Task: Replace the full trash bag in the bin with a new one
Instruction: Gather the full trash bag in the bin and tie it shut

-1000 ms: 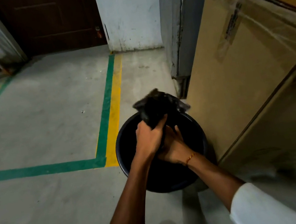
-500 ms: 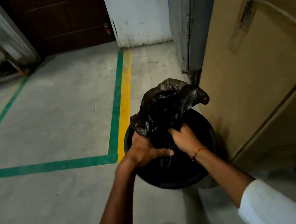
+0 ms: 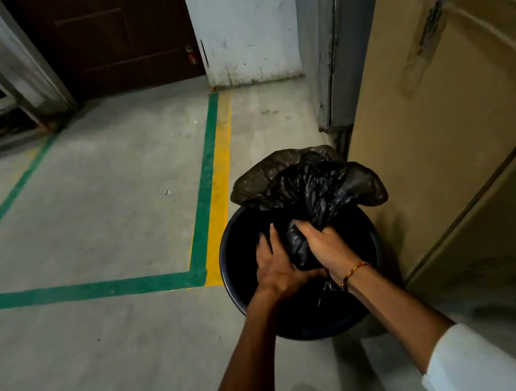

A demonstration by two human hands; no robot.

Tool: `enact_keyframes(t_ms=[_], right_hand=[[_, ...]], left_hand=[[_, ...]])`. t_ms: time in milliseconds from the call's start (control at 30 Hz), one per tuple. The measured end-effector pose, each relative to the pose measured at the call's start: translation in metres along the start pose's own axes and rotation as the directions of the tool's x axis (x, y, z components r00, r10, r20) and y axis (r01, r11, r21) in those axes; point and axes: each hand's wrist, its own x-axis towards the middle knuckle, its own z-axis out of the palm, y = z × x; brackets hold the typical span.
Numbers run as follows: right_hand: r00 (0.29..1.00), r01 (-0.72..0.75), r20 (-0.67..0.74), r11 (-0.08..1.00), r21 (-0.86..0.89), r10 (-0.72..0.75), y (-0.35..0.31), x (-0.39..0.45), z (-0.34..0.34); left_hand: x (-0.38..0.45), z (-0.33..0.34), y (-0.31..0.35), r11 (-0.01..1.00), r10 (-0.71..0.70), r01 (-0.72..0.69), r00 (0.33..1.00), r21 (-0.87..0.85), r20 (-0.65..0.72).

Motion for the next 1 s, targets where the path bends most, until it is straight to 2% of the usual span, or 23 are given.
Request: enact_keyframes(t_ms=[67,200,300,367,433,533,600,667,767,833,1000], right_hand=[[0.997,0.01,0.073,0.999,-0.041,-0.007,0.001,-0.004,0.002],[0.99,0.071,0.126,0.992,-0.102,-0.057,0.004,-0.008,0.0],[0.987,0.061,0.16,0.962,-0.266,-0.018,0.007,-0.006,0.002],[0.986,0.147,0.133,0.911,-0.385,-0.103,0.011,-0.007,0.007],[0.985,0.175,0.085,0.869,-0.463,-0.153,0.012,-0.009,0.01],[0.977,0.202,0.034,0.866,-0.458,-0.21,0.007,-0.009,0.011],[0.976,0.2,-0.011,0.917,-0.346,-0.217,0.006,-0.006,0.012],[0.976,0.196,-0.07,0.969,-0.151,-0.208,0.003,-0.005,0.013],[0.959,0.204,-0.211,0.977,0.059,-0.188,-0.005,-0.006,0.007],[0.96,0.204,-0.227,0.963,0.179,-0.161,-0.01,-0.008,0.002],[0.966,0.161,-0.234,0.96,0.229,-0.106,-0.01,-0.008,-0.002]], left_hand=[[-0.002,0.004,-0.001,0.999,-0.011,0.012,1.0,0.036,-0.019],[-0.002,0.006,0.002,0.998,-0.025,0.026,1.0,0.056,-0.006],[-0.003,0.008,0.005,0.999,-0.041,0.042,0.998,0.03,-0.043],[-0.008,0.01,0.009,0.998,-0.05,0.052,0.997,0.019,-0.057],[-0.009,0.011,0.009,0.996,-0.044,0.047,0.998,0.079,-0.037],[-0.009,0.008,0.011,0.975,-0.047,0.039,0.998,0.218,0.03],[-0.006,0.006,0.011,0.958,-0.038,0.019,0.997,0.285,0.062],[-0.002,0.006,0.012,0.963,-0.008,-0.008,0.998,0.269,0.059],[0.001,0.006,0.009,0.96,0.05,-0.058,0.998,0.274,0.034],[0.001,0.008,0.009,0.939,0.086,-0.092,0.996,0.332,0.032],[0.003,0.006,0.014,0.925,0.099,-0.122,0.992,0.36,0.082]])
